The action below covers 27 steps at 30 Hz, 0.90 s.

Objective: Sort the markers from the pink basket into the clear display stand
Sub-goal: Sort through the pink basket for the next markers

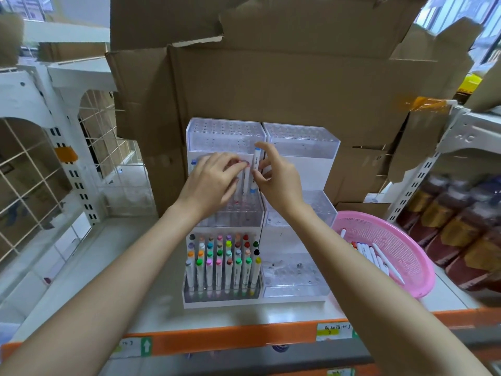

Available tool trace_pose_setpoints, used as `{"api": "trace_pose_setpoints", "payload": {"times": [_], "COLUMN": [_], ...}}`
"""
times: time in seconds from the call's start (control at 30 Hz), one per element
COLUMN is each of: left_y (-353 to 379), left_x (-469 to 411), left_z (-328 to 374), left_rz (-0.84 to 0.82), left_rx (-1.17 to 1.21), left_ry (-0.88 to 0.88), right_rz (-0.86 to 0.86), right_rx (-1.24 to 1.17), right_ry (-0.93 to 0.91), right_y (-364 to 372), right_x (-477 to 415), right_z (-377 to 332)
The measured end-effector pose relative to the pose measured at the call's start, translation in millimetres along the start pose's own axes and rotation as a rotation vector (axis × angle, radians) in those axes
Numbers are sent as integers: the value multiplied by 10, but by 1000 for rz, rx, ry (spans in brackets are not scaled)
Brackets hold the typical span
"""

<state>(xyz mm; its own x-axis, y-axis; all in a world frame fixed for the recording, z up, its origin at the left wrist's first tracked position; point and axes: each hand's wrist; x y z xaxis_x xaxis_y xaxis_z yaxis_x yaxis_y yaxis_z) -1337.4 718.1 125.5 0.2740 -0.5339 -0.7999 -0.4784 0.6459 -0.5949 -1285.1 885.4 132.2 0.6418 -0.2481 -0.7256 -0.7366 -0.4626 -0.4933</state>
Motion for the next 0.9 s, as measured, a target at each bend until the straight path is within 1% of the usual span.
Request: {"api": "trace_pose_setpoints", "payload": {"times": [0.1,0.27,0.47,0.7,0.9], "left_y": [-43,-63,-94,-94,-88], "left_x": [-3,43,75,101,97], "left_z": [-12,-76,-69,-99,-83], "left_rz": [-7,-15,8,6,-16], "left_rx": [3,1,5,31,22], "left_ry": [5,10,7,-7,-10], "right_rz": [-29,-118,-131,-168,-108], "right_rx": [3,97,218,194,168], "right_ry": [4,-2,-17,-1,-4], "right_y": [4,-13,-21,-16,-44], "right_x": [10,23,19,87,90], "right_z": [-1,-17,-55,-2,2]}}
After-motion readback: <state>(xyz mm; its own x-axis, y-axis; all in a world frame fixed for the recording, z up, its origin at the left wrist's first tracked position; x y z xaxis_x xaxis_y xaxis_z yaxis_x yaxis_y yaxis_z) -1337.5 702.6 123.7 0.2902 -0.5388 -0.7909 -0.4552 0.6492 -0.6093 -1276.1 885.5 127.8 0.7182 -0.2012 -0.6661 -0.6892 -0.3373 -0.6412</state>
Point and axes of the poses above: each hand's wrist, its own x-axis away from the middle knuckle, its own y-axis out of the palm, z = x × y, and after that the axes turned 8 degrees about z, right-handed
